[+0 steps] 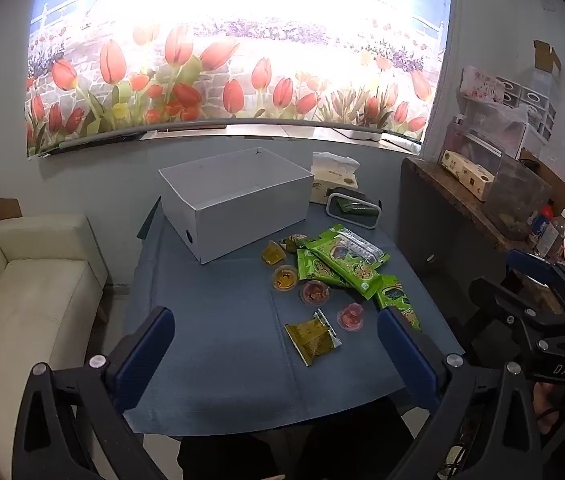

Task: Organize snacks

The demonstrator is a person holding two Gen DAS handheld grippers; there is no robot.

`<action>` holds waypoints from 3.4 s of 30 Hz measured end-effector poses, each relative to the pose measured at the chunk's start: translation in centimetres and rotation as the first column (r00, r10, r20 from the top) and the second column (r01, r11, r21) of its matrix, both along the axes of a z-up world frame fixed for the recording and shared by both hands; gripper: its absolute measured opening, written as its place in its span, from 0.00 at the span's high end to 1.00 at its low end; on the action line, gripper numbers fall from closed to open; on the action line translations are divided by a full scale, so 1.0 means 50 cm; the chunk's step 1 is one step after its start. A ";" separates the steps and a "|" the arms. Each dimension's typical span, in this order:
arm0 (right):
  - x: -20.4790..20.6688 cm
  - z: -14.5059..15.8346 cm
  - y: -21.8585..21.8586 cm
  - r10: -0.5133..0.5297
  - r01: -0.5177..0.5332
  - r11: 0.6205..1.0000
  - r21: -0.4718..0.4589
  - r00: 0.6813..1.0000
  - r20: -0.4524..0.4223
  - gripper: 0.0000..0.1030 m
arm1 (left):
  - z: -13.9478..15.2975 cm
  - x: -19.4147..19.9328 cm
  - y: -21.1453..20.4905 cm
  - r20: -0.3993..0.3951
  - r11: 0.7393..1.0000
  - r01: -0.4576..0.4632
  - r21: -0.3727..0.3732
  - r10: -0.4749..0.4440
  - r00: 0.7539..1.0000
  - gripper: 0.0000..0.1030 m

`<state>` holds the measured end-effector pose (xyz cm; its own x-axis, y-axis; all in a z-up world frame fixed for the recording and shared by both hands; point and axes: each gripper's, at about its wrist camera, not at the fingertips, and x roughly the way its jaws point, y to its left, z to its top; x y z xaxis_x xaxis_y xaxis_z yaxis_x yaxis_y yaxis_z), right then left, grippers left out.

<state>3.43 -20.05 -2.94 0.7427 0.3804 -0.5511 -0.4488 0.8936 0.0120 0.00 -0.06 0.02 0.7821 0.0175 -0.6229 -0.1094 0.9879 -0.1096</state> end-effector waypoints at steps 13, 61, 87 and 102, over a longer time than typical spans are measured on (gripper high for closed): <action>-0.002 -0.007 0.002 -0.003 0.003 1.000 -0.009 1.000 -0.008 0.00 | 0.003 -0.002 -0.019 0.003 1.000 0.022 0.000 -0.022 1.000 0.00; -0.007 -0.007 0.001 -0.002 0.002 1.000 -0.008 1.000 -0.008 0.00 | 0.006 -0.002 -0.007 0.011 0.999 0.030 0.010 -0.030 0.999 0.00; -0.002 -0.013 -0.007 -0.018 0.017 1.000 -0.016 1.000 -0.016 0.00 | 0.006 0.001 -0.007 0.009 0.999 0.036 0.013 -0.036 0.999 0.00; 0.071 -0.118 -0.009 -0.064 0.052 0.992 -0.114 0.993 -0.100 0.00 | 0.005 0.003 -0.009 0.010 1.000 0.027 0.013 -0.027 1.000 0.00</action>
<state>6.98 -20.48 -8.85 0.6987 0.2708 -0.6622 -0.3976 0.9165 -0.0447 0.12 -0.51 0.29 0.7884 0.0047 -0.6151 -0.0819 0.9919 -0.0974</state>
